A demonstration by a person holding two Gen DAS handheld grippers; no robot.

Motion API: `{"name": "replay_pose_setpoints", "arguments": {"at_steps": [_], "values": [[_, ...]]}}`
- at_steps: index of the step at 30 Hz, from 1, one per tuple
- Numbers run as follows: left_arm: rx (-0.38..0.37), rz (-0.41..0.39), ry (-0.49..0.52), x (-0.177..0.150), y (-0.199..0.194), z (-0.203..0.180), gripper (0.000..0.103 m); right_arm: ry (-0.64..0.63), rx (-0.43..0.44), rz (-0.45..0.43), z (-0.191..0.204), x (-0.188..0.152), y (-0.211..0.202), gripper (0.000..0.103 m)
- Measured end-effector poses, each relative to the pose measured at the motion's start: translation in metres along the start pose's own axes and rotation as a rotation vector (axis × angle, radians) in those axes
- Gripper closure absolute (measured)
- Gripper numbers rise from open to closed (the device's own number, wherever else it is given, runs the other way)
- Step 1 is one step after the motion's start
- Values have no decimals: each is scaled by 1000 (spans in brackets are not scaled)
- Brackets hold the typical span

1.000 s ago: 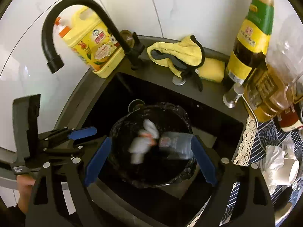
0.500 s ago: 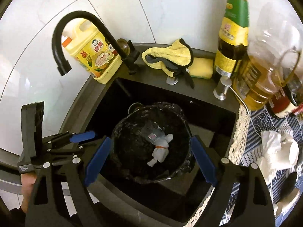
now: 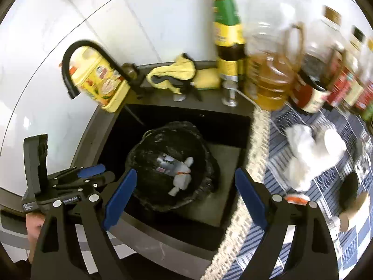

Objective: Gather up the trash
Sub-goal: 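Grasp the brown paper cup with the right gripper while the left moves toward the second glove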

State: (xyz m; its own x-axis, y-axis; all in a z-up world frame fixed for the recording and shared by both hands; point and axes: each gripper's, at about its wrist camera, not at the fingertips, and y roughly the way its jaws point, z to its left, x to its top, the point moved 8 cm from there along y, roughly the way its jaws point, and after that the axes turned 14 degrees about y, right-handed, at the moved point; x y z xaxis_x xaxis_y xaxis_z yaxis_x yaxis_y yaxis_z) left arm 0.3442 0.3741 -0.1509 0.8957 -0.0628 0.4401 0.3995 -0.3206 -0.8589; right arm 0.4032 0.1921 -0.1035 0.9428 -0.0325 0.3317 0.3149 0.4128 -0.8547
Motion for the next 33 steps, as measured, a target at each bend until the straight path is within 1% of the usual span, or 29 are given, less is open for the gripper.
{"name": "replay_pose_setpoints", "arguments": {"at_steps": [2, 5, 6, 8, 11, 14, 18, 21, 22, 24, 27, 28, 30, 33], "values": [[-5, 16, 5, 1, 2, -7, 51, 32, -20, -15, -17, 2, -11, 17], [-11, 22, 38, 3, 3, -22, 50, 79, -39, -58, -46, 4, -31, 17], [-12, 25, 49, 4, 4, -27, 45, 100, -44, -71, -57, 3, -38, 17], [-11, 27, 62, 7, 8, -36, 40, 146, -50, -87, -80, 2, -49, 15], [-22, 38, 70, 10, 13, -52, 40, 205, -56, -97, -115, -3, -62, 14], [-17, 35, 91, 14, 14, -72, 39, 267, -80, -98, -155, -9, -70, 14], [-20, 47, 88, 18, 21, -99, 39, 331, -75, -88, -194, -17, -80, 14], [-19, 59, 114, 22, 27, -123, 39, 395, -79, -97, -230, -22, -90, 14], [-20, 66, 125, 23, 31, -133, 39, 434, -73, -95, -246, -25, -93, 14], [-23, 81, 136, 24, 37, -146, 33, 502, -44, -86, -270, -30, -96, 14], [-22, 90, 175, 26, 47, -167, 32, 645, 73, -68, -311, -43, -99, 14], [-13, 104, 178, 26, 53, -172, 32, 690, 92, -52, -320, -46, -97, 14], [-23, 119, 167, 26, 59, -179, 32, 769, 152, -27, -341, -53, -92, 14], [-23, 134, 169, 27, 68, -191, 32, 819, 162, -7, -364, -59, -82, 14]]}}
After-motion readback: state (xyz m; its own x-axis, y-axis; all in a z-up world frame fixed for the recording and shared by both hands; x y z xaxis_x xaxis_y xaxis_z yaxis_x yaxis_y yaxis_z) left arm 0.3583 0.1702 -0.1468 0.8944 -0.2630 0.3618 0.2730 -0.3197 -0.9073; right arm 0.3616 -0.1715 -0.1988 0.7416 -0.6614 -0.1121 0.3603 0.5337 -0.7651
